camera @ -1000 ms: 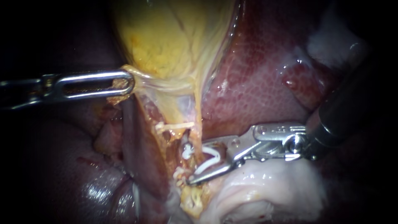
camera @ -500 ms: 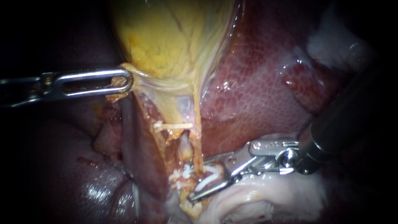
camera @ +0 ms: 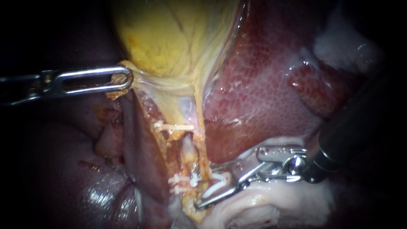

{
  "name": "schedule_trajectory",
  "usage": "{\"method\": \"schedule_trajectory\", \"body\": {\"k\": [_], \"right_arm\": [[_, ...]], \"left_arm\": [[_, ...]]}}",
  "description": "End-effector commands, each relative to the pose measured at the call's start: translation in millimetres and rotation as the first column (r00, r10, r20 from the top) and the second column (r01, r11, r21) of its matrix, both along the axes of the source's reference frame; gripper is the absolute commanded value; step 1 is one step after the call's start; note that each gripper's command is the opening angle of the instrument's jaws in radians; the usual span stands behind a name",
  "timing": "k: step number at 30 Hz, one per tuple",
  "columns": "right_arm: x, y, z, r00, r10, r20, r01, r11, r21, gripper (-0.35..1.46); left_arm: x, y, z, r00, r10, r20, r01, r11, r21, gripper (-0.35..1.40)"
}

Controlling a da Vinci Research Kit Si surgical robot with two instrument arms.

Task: Clipping first clip right tube

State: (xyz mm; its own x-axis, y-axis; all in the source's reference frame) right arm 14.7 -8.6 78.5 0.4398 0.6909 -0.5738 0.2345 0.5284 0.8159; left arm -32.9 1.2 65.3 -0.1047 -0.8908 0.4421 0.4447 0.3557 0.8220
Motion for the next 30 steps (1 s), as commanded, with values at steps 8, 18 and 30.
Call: {"method": "schedule_trajectory", "body": {"k": [8,18,30], "right_arm": [[0.7,0.3,0.2,0.9992,-0.029,-0.026,0.029,1.0,-0.006,0.46],[0.7,1.1,0.7,0.9998,-0.004,-0.017,0.004,1.0,-0.013,0.27],[0.3,1.7,1.2,0.9999,-0.002,0.015,0.002,0.999,0.037,-0.35]], "left_arm": [[-0.1,0.0,0.2,1.0,-0.001,0.0,0.001,1.0,0.0,-0.35],[-0.1,-0.1,0.2,1.0,-0.001,-0.001,0.001,1.0,-0.001,-0.35],[-0.1,-0.1,0.2,1.0,-0.001,-0.001,0.001,1.0,-0.001,-0.35]]}}
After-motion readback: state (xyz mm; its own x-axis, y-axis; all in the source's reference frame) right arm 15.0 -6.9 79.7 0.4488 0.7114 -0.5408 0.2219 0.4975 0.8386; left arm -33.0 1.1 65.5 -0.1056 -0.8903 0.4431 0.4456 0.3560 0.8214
